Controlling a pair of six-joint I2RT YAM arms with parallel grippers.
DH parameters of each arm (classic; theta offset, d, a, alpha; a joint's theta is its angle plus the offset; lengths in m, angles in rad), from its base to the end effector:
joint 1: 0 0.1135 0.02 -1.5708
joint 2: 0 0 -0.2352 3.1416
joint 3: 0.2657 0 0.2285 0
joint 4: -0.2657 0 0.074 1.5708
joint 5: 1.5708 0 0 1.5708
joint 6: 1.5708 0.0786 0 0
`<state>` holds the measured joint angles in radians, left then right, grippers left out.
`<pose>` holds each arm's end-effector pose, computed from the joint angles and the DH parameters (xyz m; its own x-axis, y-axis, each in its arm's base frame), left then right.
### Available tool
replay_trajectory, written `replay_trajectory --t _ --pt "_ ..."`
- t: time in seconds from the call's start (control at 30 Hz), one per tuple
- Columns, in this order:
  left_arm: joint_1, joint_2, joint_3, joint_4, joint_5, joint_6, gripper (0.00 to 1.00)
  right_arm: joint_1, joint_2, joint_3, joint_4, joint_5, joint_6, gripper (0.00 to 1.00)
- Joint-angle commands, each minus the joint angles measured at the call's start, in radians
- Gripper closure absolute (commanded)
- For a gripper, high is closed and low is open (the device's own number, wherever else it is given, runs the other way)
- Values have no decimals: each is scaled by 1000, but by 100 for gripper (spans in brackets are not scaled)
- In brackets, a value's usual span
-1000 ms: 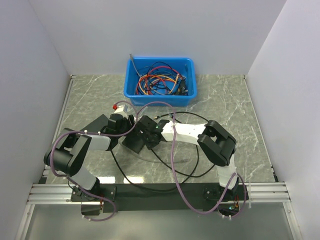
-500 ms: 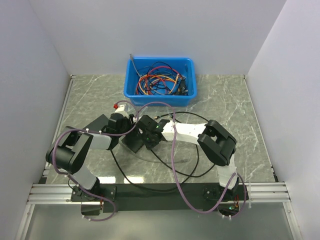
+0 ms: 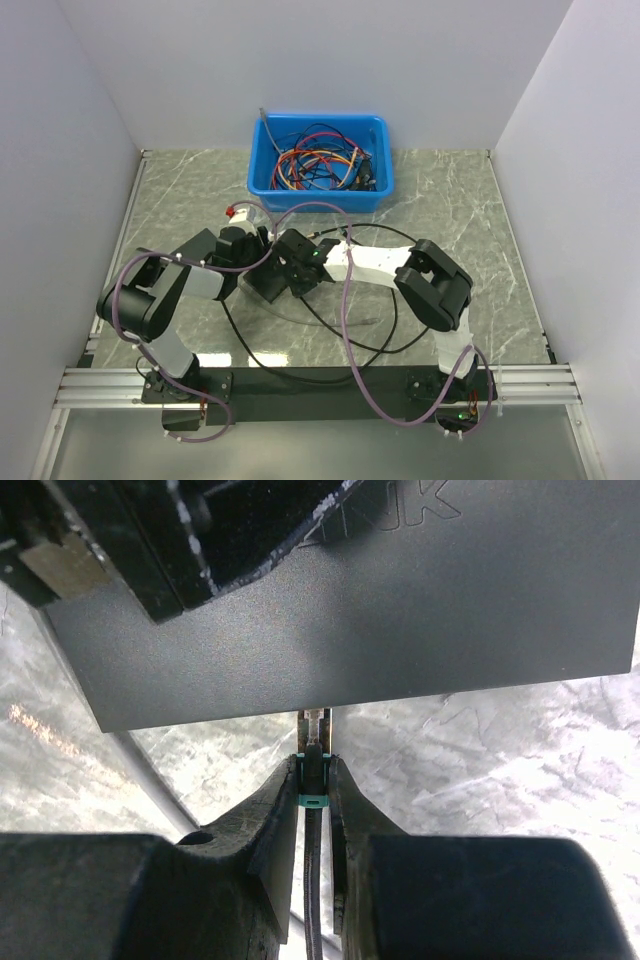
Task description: Insert the plug into the switch port
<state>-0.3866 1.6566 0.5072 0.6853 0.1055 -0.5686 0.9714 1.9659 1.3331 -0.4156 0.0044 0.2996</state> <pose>0.2943 -0.1288 0.1031 -0.5982 -0.3346 -0.7281 0.1662 0.8371 -0.5212 0.2259 0.3300 0.1163 -0.7104 -0.5166 -0.4779 -0.6434 0.7519 0.1436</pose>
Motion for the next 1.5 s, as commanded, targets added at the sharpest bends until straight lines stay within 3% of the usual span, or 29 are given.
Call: replay_trajectory --t 0.0,0.33,0.6,0.9,1.07,1.2,1.27,1.3,1.4,1.47 --pt "-29 31 -36 -32 114 -48 45 -17 -4 26 327 23 19 100" --pt "-38 35 -32 -35 118 -45 46 -28 73 74 311 28 4 100" --pt "-51 57 -30 -29 125 -45 46 -53 16 146 305 11 -28 100" --pt "-63 86 -30 -13 149 -51 46 -69 44 132 389 -40 -14 100" --pt "-69 109 -26 8 184 -50 46 -76 64 48 554 -115 -33 100" --pt "-72 118 -16 -4 178 -42 46 -77 77 46 552 -139 -57 100" --pt "-72 120 -13 -12 174 -40 46 -76 73 46 529 -124 -71 92" --pt "-71 120 -10 -13 172 -39 46 -76 70 38 525 -116 -73 79" --pt "-71 121 -7 -23 165 -34 46 -77 51 23 499 -74 -77 62" --pt "-71 118 -6 -29 157 -33 46 -74 39 14 486 -51 -80 57"
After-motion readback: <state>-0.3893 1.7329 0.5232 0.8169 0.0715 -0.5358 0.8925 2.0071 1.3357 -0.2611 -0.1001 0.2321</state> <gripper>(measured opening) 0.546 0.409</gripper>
